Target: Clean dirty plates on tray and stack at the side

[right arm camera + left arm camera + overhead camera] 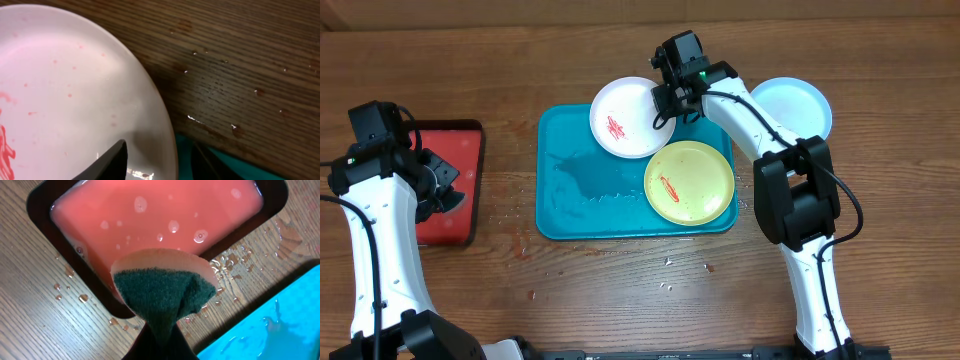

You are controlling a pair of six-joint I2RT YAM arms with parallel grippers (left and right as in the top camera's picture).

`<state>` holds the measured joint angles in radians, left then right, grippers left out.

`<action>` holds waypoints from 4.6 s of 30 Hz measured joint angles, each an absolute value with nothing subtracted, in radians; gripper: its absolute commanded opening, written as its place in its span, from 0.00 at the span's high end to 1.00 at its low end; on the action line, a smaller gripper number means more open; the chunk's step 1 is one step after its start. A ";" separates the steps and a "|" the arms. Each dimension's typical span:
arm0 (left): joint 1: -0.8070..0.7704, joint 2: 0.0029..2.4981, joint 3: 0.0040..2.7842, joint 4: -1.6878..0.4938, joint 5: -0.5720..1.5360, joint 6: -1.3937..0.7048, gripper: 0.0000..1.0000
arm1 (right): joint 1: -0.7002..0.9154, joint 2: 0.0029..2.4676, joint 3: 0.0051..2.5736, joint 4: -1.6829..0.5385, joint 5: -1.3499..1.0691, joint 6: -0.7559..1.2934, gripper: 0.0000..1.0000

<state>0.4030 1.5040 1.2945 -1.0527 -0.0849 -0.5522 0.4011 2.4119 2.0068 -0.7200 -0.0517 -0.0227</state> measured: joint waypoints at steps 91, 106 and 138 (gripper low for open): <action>-0.159 1.971 1.296 -0.690 0.038 -0.476 0.96 | 0.611 2.429 2.035 -1.055 -0.204 0.494 0.96; -0.159 1.972 1.422 -0.725 -0.050 -0.472 0.96 | 0.611 2.429 2.035 -1.055 -0.204 0.494 0.96; 0.002 1.958 1.345 -0.827 0.007 -0.385 0.96 | 0.623 2.429 2.035 -1.048 -0.211 0.494 0.96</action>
